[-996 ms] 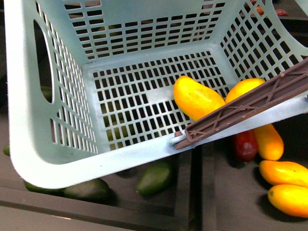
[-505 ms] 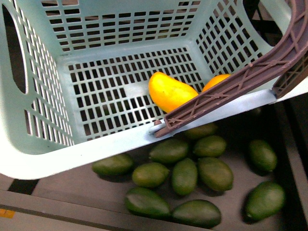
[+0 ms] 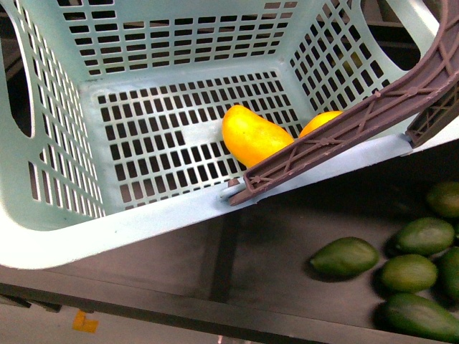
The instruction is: Pick lemon and mango into basket
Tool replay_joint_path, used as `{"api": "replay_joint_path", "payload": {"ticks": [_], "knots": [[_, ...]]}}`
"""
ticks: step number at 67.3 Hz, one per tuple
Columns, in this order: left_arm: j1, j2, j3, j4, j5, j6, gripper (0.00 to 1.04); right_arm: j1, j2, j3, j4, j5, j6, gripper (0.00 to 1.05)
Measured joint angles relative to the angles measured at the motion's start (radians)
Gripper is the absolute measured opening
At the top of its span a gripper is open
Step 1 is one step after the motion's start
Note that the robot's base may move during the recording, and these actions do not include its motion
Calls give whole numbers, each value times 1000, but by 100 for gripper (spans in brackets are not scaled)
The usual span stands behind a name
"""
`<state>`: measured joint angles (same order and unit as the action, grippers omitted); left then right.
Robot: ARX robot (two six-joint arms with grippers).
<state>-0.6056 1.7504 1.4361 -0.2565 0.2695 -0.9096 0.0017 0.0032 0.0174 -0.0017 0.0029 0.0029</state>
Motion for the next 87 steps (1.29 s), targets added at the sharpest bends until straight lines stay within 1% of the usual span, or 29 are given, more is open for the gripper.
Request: {"api": "replay_joint_path", "payload": {"ticks": [19,32,34,35,36,37,38,39,43,45,49,52,57,66,73,81,87], "knots": [[6,0,0,0,6,1,15,-2,0,0,0,-10,0,96],[16,0,0,-2,-40,22,15,-2,0,0,0,-7,0,96],[7,6,18,-44,-117,13,15,-2,0,0,0,-6,0,96],[2,13,37,-90,-190,-3,15,-2,0,0,0,-5,0,96],[0,18,45,-108,-229,-9,15,-2,0,0,0,-6,0,96],[-2,25,56,-130,-299,-41,15,-2,0,0,0,-6,0,96],[-2,31,60,-134,-329,-55,15,-2,0,0,0,-6,0,96],[-3,41,63,-130,-385,-83,15,-2,0,0,0,-6,0,96],[11,88,80,-89,-523,-148,15,-2,0,0,0,-6,0,96],[27,113,92,-59,-565,-174,15,-2,0,0,0,-6,0,96],[77,171,124,6,-607,-199,15,-2,0,0,0,-2,0,96],[123,218,156,54,-608,-220,15,-2,0,0,0,0,0,96],[192,301,224,116,-574,-284,15,-2,0,0,0,-1,0,96],[252,443,364,162,-509,-388,15,-2,0,0,0,-4,0,96],[268,534,451,175,-496,-459,15,-2,0,0,0,-3,0,96],[275,633,534,164,-455,-555,15,-2,0,0,0,-3,0,96],[276,679,541,158,-445,-600,15,-2,0,0,0,-3,0,96]]}}
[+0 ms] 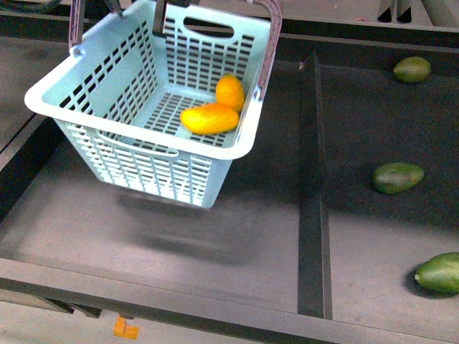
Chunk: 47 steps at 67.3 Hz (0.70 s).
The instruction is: Pick lemon and mango into basket
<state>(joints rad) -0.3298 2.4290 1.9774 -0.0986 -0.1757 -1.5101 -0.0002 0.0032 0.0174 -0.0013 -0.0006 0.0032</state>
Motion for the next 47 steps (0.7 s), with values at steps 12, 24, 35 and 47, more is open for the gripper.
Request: {"api": "replay_joint_path", "payload": {"ticks": [12,24,35,47], "knots": [[5,-21,-103,71,-11,-61,15,0,0,0,0,0,0,96],[12,-72,-217,100,-28,-93,33,0,0,0,0,0,0,96],[16,-173,-308,92,-78,-83,66,0,0,0,0,0,0,96],[18,-381,-494,32,-174,-71,100,0,0,0,0,0,0,96]]}}
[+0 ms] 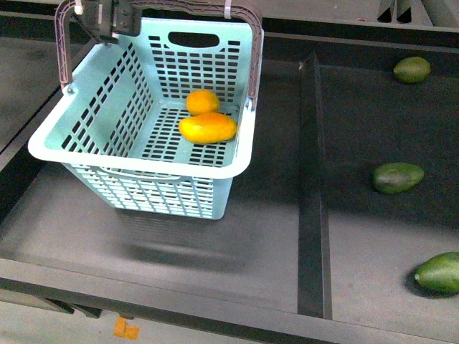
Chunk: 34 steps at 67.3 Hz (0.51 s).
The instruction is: Pick lemon and mango into basket
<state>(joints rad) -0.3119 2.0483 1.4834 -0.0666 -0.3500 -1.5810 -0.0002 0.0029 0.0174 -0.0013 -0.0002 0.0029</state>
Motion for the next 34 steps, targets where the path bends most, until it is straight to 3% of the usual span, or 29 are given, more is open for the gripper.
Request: {"api": "replay_joint_path", "payload": {"ticks": [5,8,13,18,25,34], "knots": [[0,-93,-114,26,-18,60,97,0,0,0,0,0,0,96],[8,-151,-249,271,36,230,88,0,0,0,0,0,0,96],[34,-262,-520,742,95,764,71,0,0,0,0,0,0,96],[69,-360,-706,975,119,1162,55,0,0,0,0,0,0,96],[118,-474,-892,1065,155,1448,31,0,0,0,0,0,0,96],[157,-591,-1065,1091,201,1538,3,0,0,0,0,0,0,96]]}}
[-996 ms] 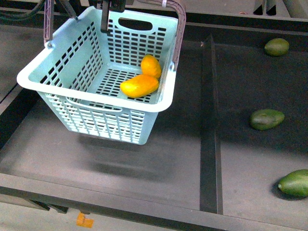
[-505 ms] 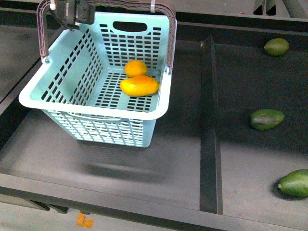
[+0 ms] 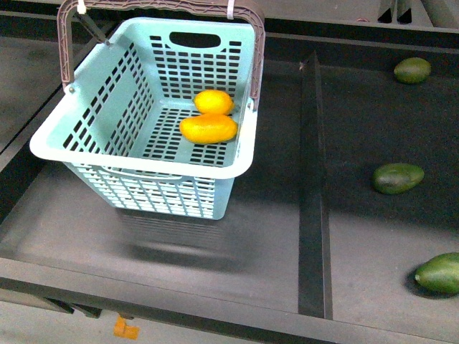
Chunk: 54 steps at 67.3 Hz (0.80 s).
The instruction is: Pick lemon and mango into basket
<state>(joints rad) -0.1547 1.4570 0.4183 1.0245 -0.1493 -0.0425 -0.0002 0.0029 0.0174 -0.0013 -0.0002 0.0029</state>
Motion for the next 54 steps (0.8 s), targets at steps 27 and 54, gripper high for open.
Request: {"api": "replay_joint_path", "payload": {"ticks": [27,54], "knots": [[112,-307,-302,0,132,29,4,0,0,0,0,0,0,96],[150,-717,-399,-313,149,31,4,0,0,0,0,0,0,96]]}}
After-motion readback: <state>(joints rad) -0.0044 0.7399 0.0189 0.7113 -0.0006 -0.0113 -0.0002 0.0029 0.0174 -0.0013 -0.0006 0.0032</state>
